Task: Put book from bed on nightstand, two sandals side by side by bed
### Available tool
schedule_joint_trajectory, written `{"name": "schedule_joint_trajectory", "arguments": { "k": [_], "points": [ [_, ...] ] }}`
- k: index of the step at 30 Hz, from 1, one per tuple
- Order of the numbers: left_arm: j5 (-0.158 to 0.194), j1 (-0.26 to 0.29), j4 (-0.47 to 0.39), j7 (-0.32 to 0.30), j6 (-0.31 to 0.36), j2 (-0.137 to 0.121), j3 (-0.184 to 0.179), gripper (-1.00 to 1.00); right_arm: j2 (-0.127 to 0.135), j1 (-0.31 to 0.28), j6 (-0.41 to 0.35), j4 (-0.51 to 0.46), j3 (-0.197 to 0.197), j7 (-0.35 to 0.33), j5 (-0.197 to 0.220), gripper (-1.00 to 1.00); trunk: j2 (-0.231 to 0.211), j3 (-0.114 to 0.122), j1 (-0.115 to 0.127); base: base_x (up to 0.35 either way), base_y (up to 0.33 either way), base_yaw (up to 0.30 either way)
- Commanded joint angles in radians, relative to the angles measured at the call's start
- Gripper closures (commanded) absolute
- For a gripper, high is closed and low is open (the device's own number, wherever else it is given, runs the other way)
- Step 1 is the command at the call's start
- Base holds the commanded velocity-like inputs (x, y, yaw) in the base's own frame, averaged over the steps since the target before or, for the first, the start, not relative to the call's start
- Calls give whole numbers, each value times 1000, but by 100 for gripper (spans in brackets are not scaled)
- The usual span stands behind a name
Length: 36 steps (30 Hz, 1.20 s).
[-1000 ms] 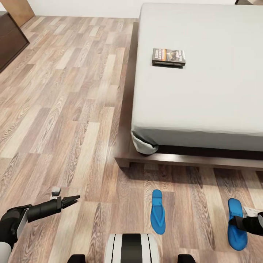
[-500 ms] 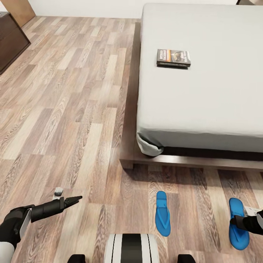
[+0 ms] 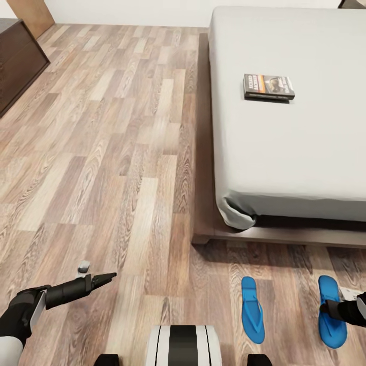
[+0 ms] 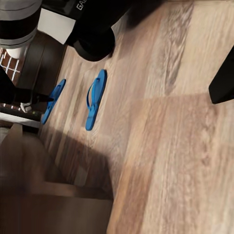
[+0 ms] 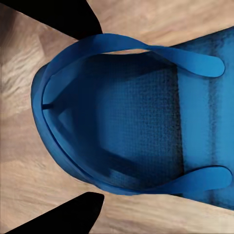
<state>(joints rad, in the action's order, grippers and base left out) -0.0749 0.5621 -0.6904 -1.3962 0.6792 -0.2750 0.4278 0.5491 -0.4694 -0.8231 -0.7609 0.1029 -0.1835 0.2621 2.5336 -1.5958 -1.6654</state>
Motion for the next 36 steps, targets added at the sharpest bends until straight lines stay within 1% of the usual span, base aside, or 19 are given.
{"name": "schedule_joint_trajectory", "arguments": {
  "k": [1,10,31,36],
  "points": [
    [-8,1,0,-7,10,1,4,-100,0,0,-5,-1,3,-7,-7,100,0,-1,0,12,265,0],
    [-8,1,0,-7,10,1,5,-100,-3,0,-5,-1,3,-5,-12,100,0,-1,0,2,260,0],
    [-7,1,2,-7,10,2,3,-100,-5,0,-5,-1,3,-5,-11,100,0,-1,0,0,220,0],
    [-5,1,2,-8,10,2,3,-100,-5,0,-5,-1,3,-5,-12,100,0,-1,0,0,90,0]
  ]
}}
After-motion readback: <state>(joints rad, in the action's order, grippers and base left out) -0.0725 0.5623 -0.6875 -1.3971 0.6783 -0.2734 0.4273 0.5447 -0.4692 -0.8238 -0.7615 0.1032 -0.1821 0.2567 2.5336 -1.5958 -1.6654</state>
